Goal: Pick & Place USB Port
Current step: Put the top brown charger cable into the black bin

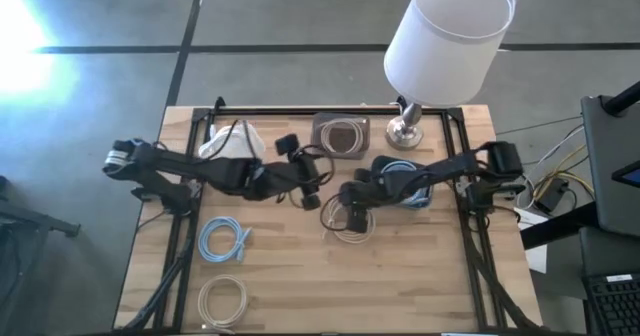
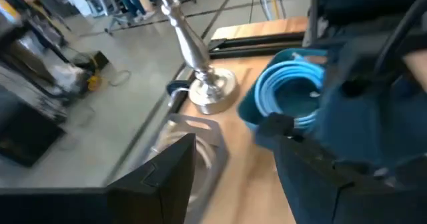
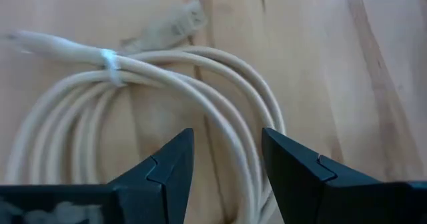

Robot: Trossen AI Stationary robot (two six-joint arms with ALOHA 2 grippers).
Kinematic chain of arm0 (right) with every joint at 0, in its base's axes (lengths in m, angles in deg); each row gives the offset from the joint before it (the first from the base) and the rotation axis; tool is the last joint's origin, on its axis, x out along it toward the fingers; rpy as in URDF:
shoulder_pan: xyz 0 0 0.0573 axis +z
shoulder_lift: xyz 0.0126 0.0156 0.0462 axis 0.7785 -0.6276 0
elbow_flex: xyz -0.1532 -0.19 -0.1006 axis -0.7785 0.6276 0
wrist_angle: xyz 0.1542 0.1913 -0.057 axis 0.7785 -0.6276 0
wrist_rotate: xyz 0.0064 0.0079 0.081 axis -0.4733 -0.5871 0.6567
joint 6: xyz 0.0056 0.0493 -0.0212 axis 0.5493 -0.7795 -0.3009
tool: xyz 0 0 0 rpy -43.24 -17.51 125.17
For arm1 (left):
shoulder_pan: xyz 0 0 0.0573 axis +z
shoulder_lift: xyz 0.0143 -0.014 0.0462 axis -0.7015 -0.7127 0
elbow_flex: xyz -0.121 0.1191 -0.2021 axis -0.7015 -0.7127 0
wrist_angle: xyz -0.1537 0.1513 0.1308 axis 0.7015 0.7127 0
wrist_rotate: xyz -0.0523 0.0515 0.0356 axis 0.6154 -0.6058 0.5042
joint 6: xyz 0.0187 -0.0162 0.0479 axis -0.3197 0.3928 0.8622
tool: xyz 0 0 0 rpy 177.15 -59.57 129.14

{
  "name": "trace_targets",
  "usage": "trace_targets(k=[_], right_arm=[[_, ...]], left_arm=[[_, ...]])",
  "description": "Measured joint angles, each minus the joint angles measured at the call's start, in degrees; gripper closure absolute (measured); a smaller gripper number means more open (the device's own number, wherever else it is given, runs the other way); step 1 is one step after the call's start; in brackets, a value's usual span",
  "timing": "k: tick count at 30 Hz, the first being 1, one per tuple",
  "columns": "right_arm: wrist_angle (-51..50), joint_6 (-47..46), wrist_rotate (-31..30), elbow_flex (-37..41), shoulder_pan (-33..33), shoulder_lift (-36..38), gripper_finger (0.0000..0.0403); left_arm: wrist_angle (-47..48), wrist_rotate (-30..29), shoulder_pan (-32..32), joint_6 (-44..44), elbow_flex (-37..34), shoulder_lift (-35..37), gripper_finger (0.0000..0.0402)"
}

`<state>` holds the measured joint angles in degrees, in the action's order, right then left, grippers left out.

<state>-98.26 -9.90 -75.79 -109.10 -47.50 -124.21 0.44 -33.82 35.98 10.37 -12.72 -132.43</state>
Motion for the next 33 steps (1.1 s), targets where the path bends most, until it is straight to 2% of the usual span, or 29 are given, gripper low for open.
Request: trace_targets(k=[6, 11, 15, 22, 28, 30, 33], right_arm=[[-8.53, 0.47, -5.52, -7.46, -0.51, -7.93, 0.0232], [-14.36, 1.39, -5.82, -12.28, -1.48, -11.97, 0.0237], [-17.78, 3.58, -4.52, -14.95, -2.35, -13.41, 0.0268], [-19.59, 4.93, -1.15, -16.56, -3.06, -11.80, 0.0378], [-20.25, 5.34, -1.34, -17.34, -2.93, -7.23, 0.0387], [-20.41, 5.00, -4.17, -17.79, -2.93, -4.80, 0.0387], [-20.47, 4.29, -13.67, -17.87, -2.87, -1.13, 0.0388]], left_arm=[[-9.62, 0.00, -3.00, -11.08, -11.83, 5.01, 0.0195], [-18.21, 0.01, -4.50, -12.95, -18.74, 5.98, 0.0195], [-21.51, -0.11, -4.67, -12.85, -21.30, 5.69, 0.0195], [-21.65, -0.11, -4.67, -12.88, -23.65, 5.69, 0.0195], [-21.71, -0.17, -4.67, -12.86, -23.81, 5.69, 0.0195], [-21.38, -0.13, -4.65, -12.82, -23.89, 5.69, 0.0195], [-21.61, -0.14, -4.67, -12.82, -23.90, 5.68, 0.0195]])
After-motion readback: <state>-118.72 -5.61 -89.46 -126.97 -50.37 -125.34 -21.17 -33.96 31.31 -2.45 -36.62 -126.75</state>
